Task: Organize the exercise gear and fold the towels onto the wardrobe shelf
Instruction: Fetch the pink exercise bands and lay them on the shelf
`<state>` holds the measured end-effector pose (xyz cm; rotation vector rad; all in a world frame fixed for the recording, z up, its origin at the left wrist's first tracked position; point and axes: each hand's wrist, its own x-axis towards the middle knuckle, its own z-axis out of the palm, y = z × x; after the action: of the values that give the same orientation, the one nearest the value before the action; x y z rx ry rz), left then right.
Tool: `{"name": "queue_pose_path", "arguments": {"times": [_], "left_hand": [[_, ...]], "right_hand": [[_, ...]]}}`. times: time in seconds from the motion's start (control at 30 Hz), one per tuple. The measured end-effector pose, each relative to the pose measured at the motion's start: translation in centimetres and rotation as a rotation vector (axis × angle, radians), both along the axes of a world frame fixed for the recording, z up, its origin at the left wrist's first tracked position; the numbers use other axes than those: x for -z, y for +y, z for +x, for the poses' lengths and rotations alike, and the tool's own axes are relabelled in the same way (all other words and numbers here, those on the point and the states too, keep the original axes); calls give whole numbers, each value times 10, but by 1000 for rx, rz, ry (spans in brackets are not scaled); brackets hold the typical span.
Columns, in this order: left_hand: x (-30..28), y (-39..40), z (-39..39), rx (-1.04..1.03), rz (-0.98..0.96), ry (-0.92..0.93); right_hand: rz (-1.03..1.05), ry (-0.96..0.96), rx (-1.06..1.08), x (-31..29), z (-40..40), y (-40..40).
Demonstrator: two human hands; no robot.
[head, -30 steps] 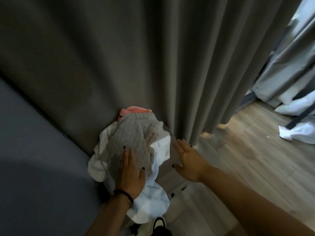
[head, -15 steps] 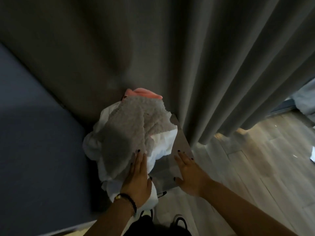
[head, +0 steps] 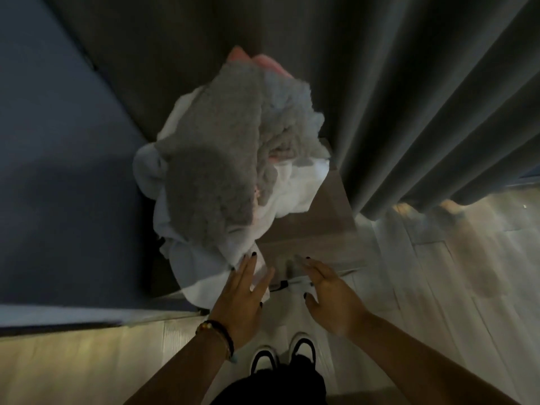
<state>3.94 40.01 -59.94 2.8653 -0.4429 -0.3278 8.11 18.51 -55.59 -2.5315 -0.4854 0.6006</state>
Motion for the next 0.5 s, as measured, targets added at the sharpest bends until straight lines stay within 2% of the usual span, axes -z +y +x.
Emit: {"name": "queue_pose_path", "arguments": {"times": [0.1,0.2,0.4,0.5], "left_hand": [[28,11,-5,-3,178,-59],[52,20,-6,2,277,-93],[60,43,-10,-40,264,-228],[42,58,-6,-44,246,-282]], "right_hand": [[98,-95,2,41,-9,9],[167,-167,-20,81,-18,16],[90,-101,-105,137,-35,25],[-6,37,-147,146,-34,31]]}}
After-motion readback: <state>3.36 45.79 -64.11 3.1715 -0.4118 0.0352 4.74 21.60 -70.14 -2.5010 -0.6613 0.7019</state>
